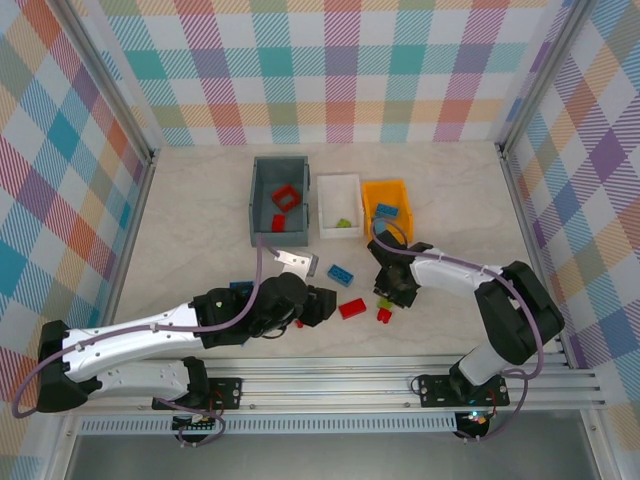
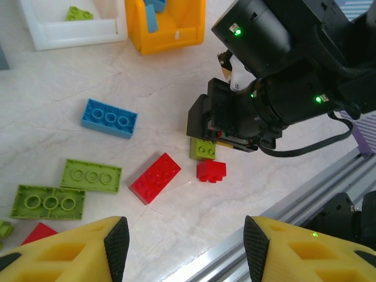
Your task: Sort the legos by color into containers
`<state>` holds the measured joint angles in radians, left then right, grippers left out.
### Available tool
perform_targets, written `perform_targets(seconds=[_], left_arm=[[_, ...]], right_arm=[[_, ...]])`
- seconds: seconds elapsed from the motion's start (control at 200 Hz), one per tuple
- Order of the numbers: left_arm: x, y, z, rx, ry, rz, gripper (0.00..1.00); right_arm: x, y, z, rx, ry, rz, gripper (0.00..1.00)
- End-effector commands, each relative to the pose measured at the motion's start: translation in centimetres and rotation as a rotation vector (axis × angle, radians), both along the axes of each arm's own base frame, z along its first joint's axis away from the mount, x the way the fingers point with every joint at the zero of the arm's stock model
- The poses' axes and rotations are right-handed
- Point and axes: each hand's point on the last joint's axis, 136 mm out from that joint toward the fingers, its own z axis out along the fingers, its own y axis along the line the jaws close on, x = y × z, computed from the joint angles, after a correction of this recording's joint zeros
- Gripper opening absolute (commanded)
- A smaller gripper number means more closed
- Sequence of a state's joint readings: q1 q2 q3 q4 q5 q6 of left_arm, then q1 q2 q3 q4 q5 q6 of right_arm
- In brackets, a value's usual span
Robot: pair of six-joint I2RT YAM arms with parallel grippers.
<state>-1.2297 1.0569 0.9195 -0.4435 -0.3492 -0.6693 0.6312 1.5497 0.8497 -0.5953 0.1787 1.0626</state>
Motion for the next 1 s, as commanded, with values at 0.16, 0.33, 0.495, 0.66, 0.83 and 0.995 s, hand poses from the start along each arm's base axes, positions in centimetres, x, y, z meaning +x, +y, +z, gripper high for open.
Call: perform_targets(seconds=[0.16,0.33,0.495,0.66,0.83,0.995], left_arm=[[1.9,4.7,1.0,0.092,-0.084,0.227,0.56],[2.2,6.5,1.7,0.093,-0.111,0.285,0.56],[2.0,7.5,2.1,0.083,-0.115,0.299,0.55],[1.9,8.1,2.1,0.093,-0.116,0.310,0.55],[2.0,8.7,1.9,0.108,-0.112,0.334,0.55],[2.0,11.1,1.5,0.160,-0.087,0.429,0.56]], right_arm=[[8.2,6.1,9.7,-0.042,-0.354,0.307,0.35],[13.7,10.2,10.5,-0.004,-0.409,0.399,0.35],[19.0,11.8,9.7,0.053,-0.399,0.394,0.35],[22.4,12.9,7.9,0.094,-0.352,0.416,0.37],[23.0,12.9,6.7,0.100,-0.301,0.418,0.53],[22.5,12.8,10.3,0.137,-0.381,0.426,0.62]])
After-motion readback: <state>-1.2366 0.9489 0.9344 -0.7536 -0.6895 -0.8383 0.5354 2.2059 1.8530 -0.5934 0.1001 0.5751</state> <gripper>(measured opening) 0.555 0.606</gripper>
